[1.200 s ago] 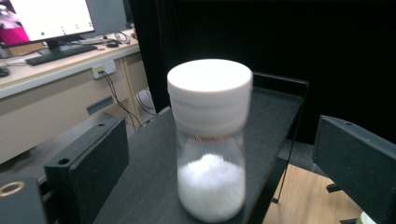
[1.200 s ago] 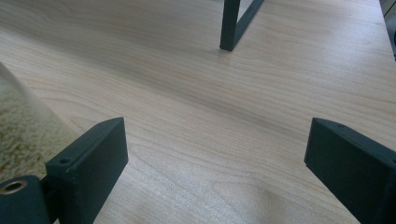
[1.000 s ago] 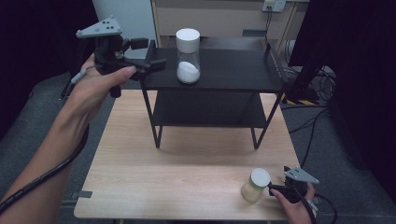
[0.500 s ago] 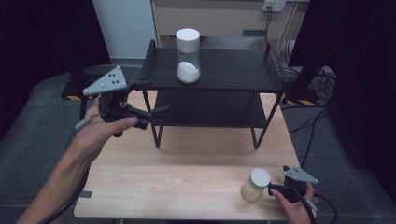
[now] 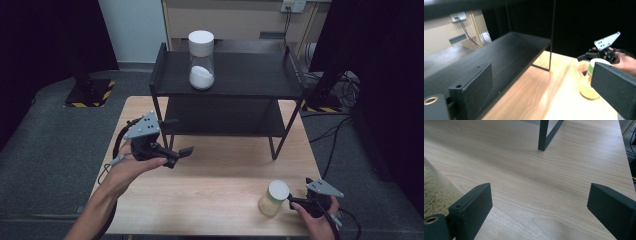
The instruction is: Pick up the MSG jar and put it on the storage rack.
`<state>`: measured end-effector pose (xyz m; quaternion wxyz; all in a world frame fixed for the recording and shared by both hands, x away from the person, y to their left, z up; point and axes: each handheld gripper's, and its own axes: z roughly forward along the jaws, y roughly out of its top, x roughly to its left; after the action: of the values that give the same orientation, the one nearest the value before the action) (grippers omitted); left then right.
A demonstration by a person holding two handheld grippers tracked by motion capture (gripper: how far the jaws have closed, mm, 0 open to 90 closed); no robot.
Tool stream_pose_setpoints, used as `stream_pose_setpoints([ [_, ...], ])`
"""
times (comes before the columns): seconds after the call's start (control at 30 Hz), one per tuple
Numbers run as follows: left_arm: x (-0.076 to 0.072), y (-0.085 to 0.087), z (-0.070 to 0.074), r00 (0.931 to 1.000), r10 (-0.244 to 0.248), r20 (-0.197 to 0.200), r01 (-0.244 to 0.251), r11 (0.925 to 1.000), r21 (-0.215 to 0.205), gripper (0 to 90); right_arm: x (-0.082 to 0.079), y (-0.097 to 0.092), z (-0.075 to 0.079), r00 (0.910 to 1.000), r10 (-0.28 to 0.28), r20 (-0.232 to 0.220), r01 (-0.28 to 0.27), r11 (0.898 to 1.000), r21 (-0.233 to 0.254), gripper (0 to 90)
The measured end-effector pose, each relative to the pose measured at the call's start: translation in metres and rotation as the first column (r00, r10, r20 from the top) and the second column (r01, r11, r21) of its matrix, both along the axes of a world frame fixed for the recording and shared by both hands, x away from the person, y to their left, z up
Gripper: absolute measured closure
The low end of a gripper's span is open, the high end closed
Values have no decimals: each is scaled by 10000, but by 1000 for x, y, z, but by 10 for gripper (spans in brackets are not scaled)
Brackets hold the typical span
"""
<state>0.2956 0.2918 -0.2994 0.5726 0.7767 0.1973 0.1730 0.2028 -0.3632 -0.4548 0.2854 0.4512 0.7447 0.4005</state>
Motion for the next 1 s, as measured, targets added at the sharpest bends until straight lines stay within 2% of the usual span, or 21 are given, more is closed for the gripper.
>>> stream_pose_setpoints([
  [0.07, -1, -2, -9, 10000, 96, 5, -96, 9998, 159, 31, 0, 0, 0, 10000, -13, -10, 13, 10000, 5, 65],
  [0.13, 0, -2, -22, 9998, 118, -159, -118, 9999, -1, 31, 0, 0, 0, 10000, -12, 0, 12, 10000, -9, 65],
  [0.2, -2, -4, -35, 9994, 312, -154, -311, 9995, 67, 34, 0, 0, 0, 10000, -9, 10, 9, 10000, -19, 65],
  [0.33, -4, -7, -63, 9977, 522, -433, -526, 9986, -86, 37, -1, 0, -1, 10000, -15, 24, 15, 10000, -24, 65],
  [0.47, -5, -8, -84, 9954, 659, -698, -668, 9977, -104, 37, -1, 0, -1, 10000, -18, 19, 19, 10000, -41, 65],
  [0.6, -8, -12, -100, 9937, 813, -766, -786, 9962, 381, 38, -1, 0, -1, 10000, -39, 14, 39, 10000, -37, 64],
  [0.73, -11, -9, -126, 9890, 1019, -1072, -1029, 9947, -41, 42, -1, 1, -2, 10000, -25, -23, 25, 10000, -49, 64],
  [0.77, -11, -8, -129, 9873, 1048, -1192, -1058, 9944, -21, 45, -1, 1, -2, 10000, -23, -23, 23, 10000, -49, 64],
  [0.8, -10, -9, -128, 9869, 1082, -1200, -1057, 9940, 275, 44, -1, 1, -2, 10000, -29, -8, 29, 10000, -51, 65],
  [0.83, -12, -11, -127, 9878, 1186, -1012, -1134, 9920, 558, 44, -1, 0, -2, 10000, -36, -3, 36, 10000, -49, 64],
  [0.87, -14, -10, -127, 9876, 1266, -931, -1214, 9908, 592, 46, -2, 0, -2, 10000, -46, 3, 46, 10000, -47, 65],
  [0.93, -18, -4, -133, 9859, 1370, -966, -1354, 9905, 229, 46, -2, 0, -2, 10000, -55, 7, 55, 10000, -58, 64],
  [1.0, -20, -1, -135, 9853, 1415, -955, -1402, 9899, 199, 46, -2, 0, -2, 10000, -33, -7, 33, 10000, -72, 64],
])
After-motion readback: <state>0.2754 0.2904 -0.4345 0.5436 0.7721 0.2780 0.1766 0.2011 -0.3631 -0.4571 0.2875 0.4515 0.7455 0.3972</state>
